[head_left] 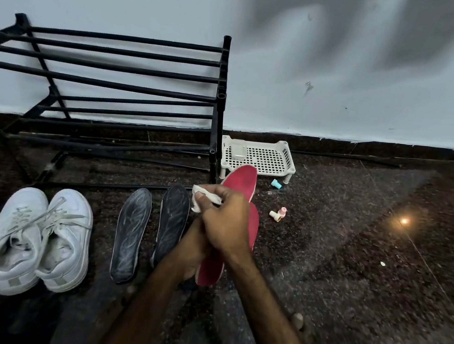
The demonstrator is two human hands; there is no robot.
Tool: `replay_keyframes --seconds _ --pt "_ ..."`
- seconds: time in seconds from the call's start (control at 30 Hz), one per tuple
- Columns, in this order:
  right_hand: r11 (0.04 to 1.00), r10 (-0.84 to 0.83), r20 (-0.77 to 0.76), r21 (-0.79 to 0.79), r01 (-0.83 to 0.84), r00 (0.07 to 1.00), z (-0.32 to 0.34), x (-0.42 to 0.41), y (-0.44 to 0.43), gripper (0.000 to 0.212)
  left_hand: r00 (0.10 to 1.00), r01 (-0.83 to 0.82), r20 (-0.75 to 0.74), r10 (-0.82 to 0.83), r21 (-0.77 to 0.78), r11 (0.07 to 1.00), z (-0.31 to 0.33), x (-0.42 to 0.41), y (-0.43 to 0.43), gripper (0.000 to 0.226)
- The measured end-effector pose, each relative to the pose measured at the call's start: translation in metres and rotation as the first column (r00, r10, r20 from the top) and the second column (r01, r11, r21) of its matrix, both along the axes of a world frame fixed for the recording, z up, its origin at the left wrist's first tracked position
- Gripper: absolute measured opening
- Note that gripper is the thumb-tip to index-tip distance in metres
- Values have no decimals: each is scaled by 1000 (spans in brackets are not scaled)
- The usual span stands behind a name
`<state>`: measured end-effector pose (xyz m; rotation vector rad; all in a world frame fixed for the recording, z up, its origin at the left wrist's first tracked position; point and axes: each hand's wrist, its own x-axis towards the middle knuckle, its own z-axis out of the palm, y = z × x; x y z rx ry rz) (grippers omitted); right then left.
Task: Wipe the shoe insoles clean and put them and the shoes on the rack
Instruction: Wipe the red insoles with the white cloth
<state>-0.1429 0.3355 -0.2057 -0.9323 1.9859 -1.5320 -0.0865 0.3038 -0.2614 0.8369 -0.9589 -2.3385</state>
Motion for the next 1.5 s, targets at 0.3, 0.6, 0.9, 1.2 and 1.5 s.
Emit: replay_keyframes --seconds 0.3,0.6,0.9,1.2,1.5 --pt "957 -291 -56 -18 290 955 -12 -47 18 11 995 92 -27 -96 -104 990 3 6 -1 41" --pt "985 -166 -147 18 170 975 -12 -28 4 10 993 113 49 -104 -270 956 3 2 3 45" --pt "981 -123 -128 -164 101 984 2 -49 15 14 991 134 -13 -134 26 991 2 13 -4 39" --pt "872 406 -913 379 -310 25 -33 -89 19 30 974 214 63 -216 36 976 0 15 -7 49" --pt "987 138 -881 81 -142 454 -35 -122 27 29 964 252 77 -254 33 967 4 12 -9 43"
